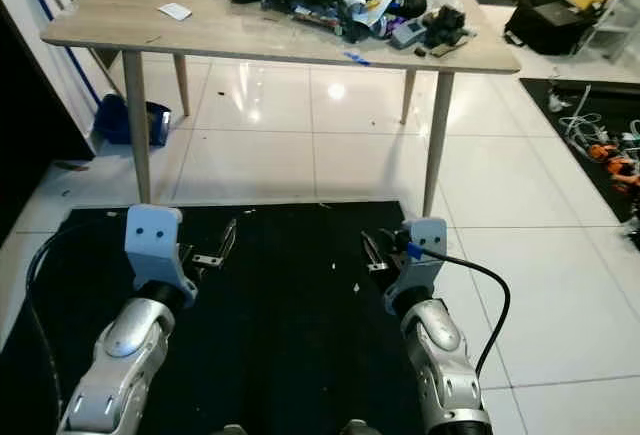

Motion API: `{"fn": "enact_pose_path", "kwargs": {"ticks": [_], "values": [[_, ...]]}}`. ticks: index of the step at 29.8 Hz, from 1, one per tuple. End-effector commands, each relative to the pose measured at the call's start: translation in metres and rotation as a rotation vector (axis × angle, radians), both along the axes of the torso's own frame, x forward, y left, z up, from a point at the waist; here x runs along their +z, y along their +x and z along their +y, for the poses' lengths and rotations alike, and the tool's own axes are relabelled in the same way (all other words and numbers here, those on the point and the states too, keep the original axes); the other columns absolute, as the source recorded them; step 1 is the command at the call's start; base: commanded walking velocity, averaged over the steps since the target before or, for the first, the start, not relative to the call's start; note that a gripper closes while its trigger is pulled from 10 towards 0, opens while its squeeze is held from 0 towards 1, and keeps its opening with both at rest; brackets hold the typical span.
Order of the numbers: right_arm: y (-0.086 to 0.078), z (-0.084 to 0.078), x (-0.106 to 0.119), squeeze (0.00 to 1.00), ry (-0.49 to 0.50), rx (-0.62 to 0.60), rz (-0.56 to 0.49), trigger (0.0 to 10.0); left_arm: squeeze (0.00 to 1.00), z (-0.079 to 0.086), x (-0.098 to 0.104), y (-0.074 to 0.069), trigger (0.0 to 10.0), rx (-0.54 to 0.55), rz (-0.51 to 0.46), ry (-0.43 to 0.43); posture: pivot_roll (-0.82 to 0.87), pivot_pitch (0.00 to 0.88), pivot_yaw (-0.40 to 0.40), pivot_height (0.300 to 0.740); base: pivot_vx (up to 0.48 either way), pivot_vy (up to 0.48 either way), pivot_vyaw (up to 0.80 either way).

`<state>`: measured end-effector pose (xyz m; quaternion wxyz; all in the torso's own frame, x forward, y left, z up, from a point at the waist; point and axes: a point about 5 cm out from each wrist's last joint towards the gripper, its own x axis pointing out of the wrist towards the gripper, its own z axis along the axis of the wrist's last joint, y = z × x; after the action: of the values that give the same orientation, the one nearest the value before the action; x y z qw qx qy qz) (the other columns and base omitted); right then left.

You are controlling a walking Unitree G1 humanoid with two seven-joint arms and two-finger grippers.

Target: Picking trash to rubbish bin

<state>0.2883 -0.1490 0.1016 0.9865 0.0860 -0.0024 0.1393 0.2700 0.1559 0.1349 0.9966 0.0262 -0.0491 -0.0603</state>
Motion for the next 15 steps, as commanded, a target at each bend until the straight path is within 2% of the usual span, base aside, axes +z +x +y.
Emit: {"fn": "enact_pose_path", "kwargs": {"ticks": [1, 15], "values": [[-0.0014, -0.0024, -0.0022, 0.0, -0.004, -0.006, 0.012, 10.0, 0.0, 0.0006, -0.0026, -0.0021, 10.0, -0.003, 0.011, 0.014, 0.01, 0.162, -0.066, 0.74, 0.274, 0.0, 0.0], [-0.0009, -0.0028, 0.0001, 0.0, -0.014, -0.006, 0.001, 10.0, 0.0, -0.0004, -0.003, -0.0019, 10.0, 0.0, 0.012, 0.01, 0.0, 0.164, -0.067, 0.74, 0.277, 0.0, 0.0]]}}
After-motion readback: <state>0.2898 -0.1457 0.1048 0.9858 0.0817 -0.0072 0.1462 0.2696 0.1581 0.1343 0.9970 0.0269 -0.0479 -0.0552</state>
